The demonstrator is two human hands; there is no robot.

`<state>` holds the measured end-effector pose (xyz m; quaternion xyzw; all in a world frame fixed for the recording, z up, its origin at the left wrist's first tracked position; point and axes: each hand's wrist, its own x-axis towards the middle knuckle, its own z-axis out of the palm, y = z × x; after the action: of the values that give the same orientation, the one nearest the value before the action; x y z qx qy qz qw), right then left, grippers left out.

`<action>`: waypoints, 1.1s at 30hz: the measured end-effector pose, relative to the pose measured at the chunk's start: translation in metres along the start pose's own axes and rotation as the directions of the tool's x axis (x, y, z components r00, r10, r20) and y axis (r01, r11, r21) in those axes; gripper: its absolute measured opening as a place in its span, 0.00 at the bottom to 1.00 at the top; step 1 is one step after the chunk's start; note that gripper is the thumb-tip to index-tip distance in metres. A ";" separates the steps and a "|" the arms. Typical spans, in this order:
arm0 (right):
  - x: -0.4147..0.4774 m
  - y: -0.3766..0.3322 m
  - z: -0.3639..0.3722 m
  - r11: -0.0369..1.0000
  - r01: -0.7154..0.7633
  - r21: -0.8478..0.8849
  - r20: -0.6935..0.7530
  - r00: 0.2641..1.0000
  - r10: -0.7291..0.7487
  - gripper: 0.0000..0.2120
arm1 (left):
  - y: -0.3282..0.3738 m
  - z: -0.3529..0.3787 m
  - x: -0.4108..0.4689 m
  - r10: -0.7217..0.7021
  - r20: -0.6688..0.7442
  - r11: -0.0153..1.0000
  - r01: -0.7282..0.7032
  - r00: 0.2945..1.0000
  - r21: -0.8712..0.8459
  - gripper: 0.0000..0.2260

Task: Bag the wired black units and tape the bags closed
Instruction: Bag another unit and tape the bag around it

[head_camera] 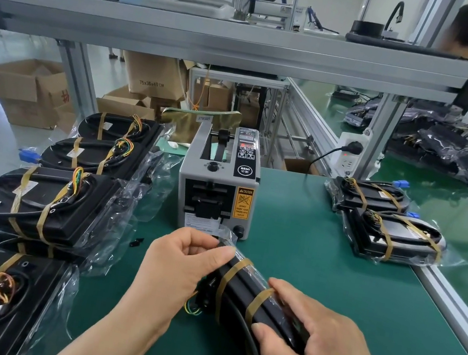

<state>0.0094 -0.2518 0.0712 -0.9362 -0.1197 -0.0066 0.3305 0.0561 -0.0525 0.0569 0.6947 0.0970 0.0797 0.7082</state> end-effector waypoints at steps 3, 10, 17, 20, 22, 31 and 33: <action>0.001 0.002 0.001 1.000 0.004 0.004 -0.004 1.000 -0.004 0.25 | 0.002 -0.006 0.004 0.057 0.006 0.992 -0.058 0.998 0.113 0.10; 0.003 0.005 0.002 1.000 0.026 0.005 0.005 1.000 -0.026 0.24 | 0.017 -0.026 0.024 0.123 0.207 0.873 -0.205 0.971 0.443 0.09; 0.006 0.005 -0.001 0.998 0.041 0.040 -0.005 0.999 -0.041 0.23 | 0.017 -0.030 0.033 0.121 0.304 0.872 -0.248 0.945 0.422 0.05; 0.009 0.000 -0.003 0.998 0.067 0.007 -0.015 0.998 -0.066 0.25 | 0.013 -0.031 0.035 0.120 0.318 0.888 -0.246 0.940 0.390 0.06; 0.011 -0.003 -0.005 0.996 0.090 -0.013 -0.007 0.996 -0.090 0.24 | 0.010 -0.031 0.036 0.135 0.322 0.880 -0.263 0.937 0.397 0.05; 0.016 -0.004 -0.014 0.995 0.077 -0.059 0.069 0.995 -0.073 0.24 | 0.003 -0.029 0.032 0.180 0.302 0.856 -0.300 0.936 0.420 0.04; 0.019 -0.006 -0.017 0.995 0.056 -0.084 0.103 0.994 -0.048 0.24 | 0.002 -0.026 0.029 0.177 0.269 0.859 -0.283 0.947 0.428 0.05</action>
<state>0.0278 -0.2535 0.0902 -0.9454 -0.1603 0.0271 0.2826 0.0772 -0.0200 0.0579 0.8537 -0.0503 0.0613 0.5147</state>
